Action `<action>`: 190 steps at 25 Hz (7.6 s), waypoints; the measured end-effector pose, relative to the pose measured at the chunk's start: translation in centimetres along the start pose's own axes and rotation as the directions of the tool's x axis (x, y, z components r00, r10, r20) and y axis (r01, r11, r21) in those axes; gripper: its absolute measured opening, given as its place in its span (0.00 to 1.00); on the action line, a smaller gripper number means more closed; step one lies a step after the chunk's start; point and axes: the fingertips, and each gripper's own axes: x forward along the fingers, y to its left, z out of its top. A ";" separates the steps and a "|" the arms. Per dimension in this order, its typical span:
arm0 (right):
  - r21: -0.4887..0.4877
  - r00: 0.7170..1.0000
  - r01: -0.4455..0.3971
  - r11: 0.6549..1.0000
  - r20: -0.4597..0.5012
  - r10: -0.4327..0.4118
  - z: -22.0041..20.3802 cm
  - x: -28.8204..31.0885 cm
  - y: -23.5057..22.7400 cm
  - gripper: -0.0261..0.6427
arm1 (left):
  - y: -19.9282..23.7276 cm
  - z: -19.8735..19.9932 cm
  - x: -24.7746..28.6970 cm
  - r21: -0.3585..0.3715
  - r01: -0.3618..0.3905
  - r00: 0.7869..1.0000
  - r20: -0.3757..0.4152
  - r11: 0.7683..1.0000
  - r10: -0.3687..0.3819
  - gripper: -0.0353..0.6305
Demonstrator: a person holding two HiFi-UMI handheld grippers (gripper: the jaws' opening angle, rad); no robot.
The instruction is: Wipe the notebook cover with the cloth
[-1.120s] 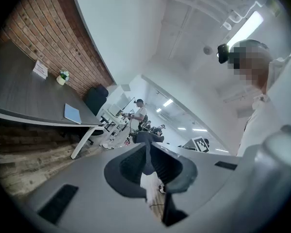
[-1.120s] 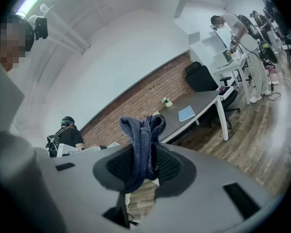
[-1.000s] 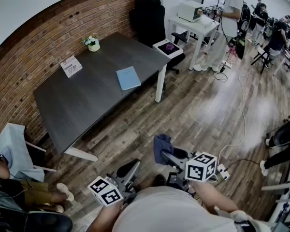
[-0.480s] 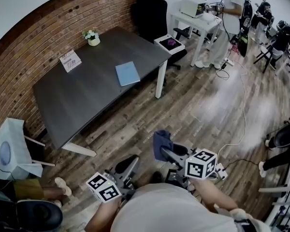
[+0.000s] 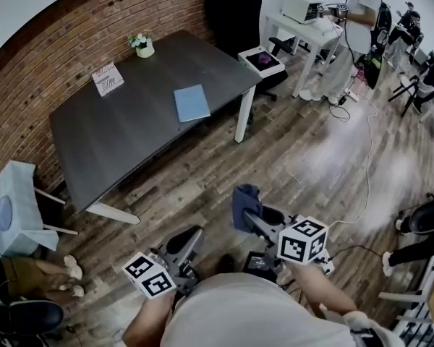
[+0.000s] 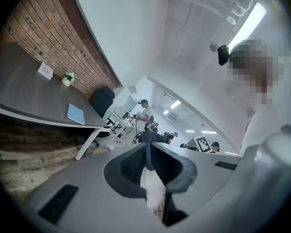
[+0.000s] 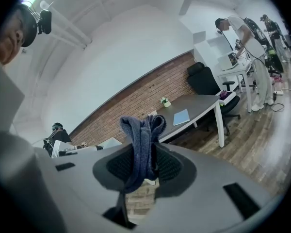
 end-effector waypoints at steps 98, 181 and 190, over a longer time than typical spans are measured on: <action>0.012 0.866 0.015 1.000 -0.500 -0.007 15.7 55.9 -26.1 0.22 | 49.7 16.0 22.6 -0.056 -0.365 0.912 -0.222 0.930 0.344 0.11; -0.020 0.850 0.294 0.956 -0.452 -0.271 18.6 50.4 -35.4 0.21 | 46.6 15.3 25.4 -0.064 -0.268 0.935 -0.258 0.961 0.243 0.11; -0.022 0.849 0.198 0.980 -0.496 -0.183 15.7 52.7 -30.4 0.21 | 46.7 15.4 23.3 -0.069 -0.291 0.933 -0.242 0.954 0.267 0.11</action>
